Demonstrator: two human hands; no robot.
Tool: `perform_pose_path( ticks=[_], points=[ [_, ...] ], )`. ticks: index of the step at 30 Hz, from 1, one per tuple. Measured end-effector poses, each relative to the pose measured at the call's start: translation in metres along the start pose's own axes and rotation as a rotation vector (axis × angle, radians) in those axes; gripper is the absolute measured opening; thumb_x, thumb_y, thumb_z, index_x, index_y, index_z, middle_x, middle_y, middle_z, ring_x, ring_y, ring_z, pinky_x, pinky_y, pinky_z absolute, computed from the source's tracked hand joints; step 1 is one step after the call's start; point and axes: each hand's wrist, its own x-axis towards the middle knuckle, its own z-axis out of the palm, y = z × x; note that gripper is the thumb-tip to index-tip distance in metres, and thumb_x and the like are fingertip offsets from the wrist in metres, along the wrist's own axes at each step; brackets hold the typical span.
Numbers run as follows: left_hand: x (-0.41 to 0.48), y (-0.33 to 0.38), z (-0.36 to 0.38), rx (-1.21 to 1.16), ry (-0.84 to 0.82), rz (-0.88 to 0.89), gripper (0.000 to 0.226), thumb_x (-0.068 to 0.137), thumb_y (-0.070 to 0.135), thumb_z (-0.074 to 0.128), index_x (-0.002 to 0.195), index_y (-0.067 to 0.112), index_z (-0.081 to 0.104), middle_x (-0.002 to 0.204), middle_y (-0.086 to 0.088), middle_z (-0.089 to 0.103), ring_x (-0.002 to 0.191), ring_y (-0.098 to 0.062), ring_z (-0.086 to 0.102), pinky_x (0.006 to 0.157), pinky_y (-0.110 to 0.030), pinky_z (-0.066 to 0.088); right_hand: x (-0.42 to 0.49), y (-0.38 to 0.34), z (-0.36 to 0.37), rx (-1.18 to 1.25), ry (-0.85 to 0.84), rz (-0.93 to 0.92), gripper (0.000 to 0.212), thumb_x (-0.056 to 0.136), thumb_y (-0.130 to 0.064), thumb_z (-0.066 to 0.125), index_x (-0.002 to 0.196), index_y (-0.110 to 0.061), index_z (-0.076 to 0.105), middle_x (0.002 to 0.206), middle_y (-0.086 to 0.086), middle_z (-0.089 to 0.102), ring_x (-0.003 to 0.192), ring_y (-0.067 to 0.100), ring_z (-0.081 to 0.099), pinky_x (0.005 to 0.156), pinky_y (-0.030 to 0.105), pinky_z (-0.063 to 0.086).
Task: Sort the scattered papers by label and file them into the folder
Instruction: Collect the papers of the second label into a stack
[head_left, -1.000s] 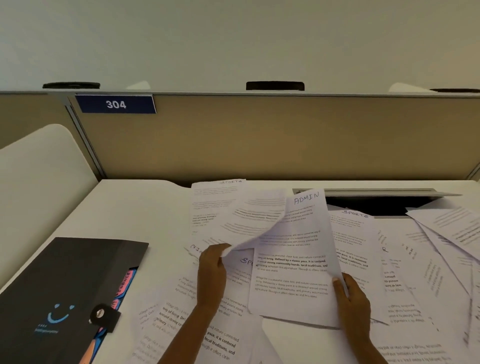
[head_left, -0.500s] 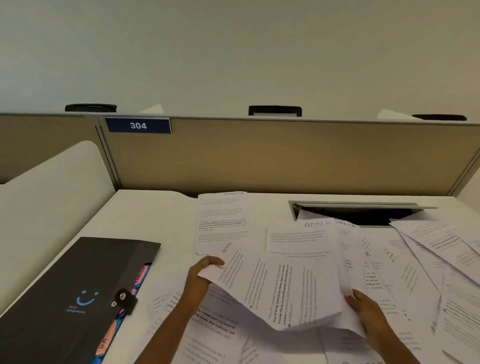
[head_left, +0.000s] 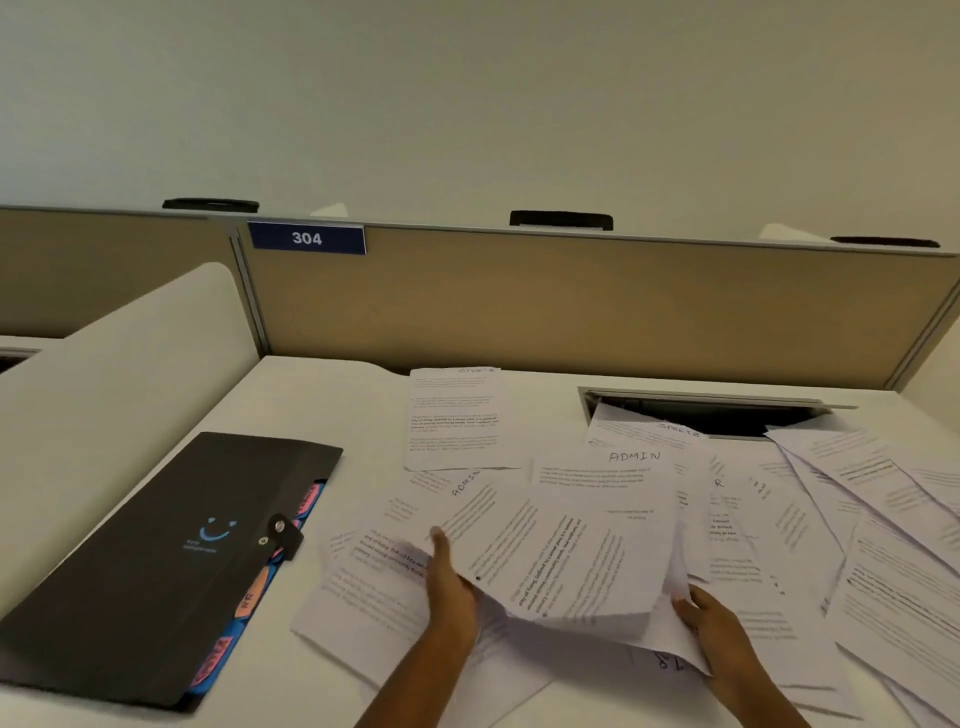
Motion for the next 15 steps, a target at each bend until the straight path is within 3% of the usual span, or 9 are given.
perform_pose_path(
  ticks=[2, 4, 8, 11, 13, 15],
  points=[
    [-0.006, -0.013, 0.000, 0.209, 0.017, -0.012, 0.045, 0.089, 0.011, 0.055, 0.133, 0.011, 0.043, 0.121, -0.017, 0.058, 0.101, -0.030, 0.058, 0.083, -0.043, 0.053, -0.007, -0.002, 0.004, -0.050, -0.028, -0.025, 0.029, 0.096, -0.007, 0.039, 0.123, -0.001, 0.048, 0.096, 0.023, 0.061, 0.065, 0.034, 0.056, 0.036, 0.029, 0.046],
    [-0.008, -0.017, 0.001, 0.377, 0.049, 0.003, 0.042, 0.092, -0.004, 0.042, 0.131, 0.014, 0.042, 0.121, -0.017, 0.058, 0.099, -0.030, 0.059, 0.065, -0.035, 0.056, -0.012, -0.007, 0.007, -0.052, -0.042, -0.068, 0.024, 0.096, -0.006, 0.039, 0.117, -0.004, 0.049, 0.086, 0.015, 0.061, 0.064, 0.032, 0.055, 0.040, 0.032, 0.047],
    [-0.013, -0.001, 0.000, 0.438, -0.054, 0.091, 0.041, 0.092, -0.007, 0.039, 0.127, 0.014, 0.046, 0.120, -0.010, 0.057, 0.095, -0.022, 0.060, 0.068, -0.028, 0.057, -0.015, -0.017, 0.003, -0.060, -0.004, -0.121, 0.031, 0.095, -0.005, 0.041, 0.124, -0.002, 0.050, 0.110, 0.017, 0.057, 0.085, 0.030, 0.053, 0.075, 0.040, 0.046],
    [-0.008, 0.012, -0.002, 0.597, -0.046, 0.126, 0.038, 0.094, -0.001, 0.040, 0.131, 0.007, 0.045, 0.125, -0.011, 0.055, 0.106, -0.024, 0.056, 0.087, -0.030, 0.049, -0.012, -0.025, -0.009, -0.052, 0.008, -0.142, 0.036, 0.094, -0.001, 0.040, 0.129, -0.001, 0.047, 0.129, 0.019, 0.051, 0.110, 0.036, 0.050, 0.096, 0.046, 0.038],
    [-0.007, 0.018, -0.003, 0.668, -0.064, 0.146, 0.034, 0.095, 0.004, 0.042, 0.129, 0.005, 0.047, 0.116, -0.010, 0.059, 0.099, -0.020, 0.056, 0.082, -0.027, 0.049, -0.013, -0.030, -0.017, -0.059, 0.000, -0.108, 0.035, 0.094, -0.001, 0.040, 0.128, -0.001, 0.048, 0.128, 0.018, 0.053, 0.111, 0.037, 0.051, 0.099, 0.048, 0.039],
    [-0.004, 0.018, -0.003, 0.694, -0.080, 0.136, 0.029, 0.095, 0.010, 0.045, 0.122, 0.005, 0.052, 0.101, -0.005, 0.063, 0.085, -0.016, 0.059, 0.070, -0.023, 0.050, -0.014, -0.034, -0.024, -0.087, -0.047, -0.085, 0.029, 0.094, -0.002, 0.042, 0.121, -0.005, 0.053, 0.113, 0.015, 0.061, 0.096, 0.034, 0.057, 0.090, 0.049, 0.046]
  ],
)
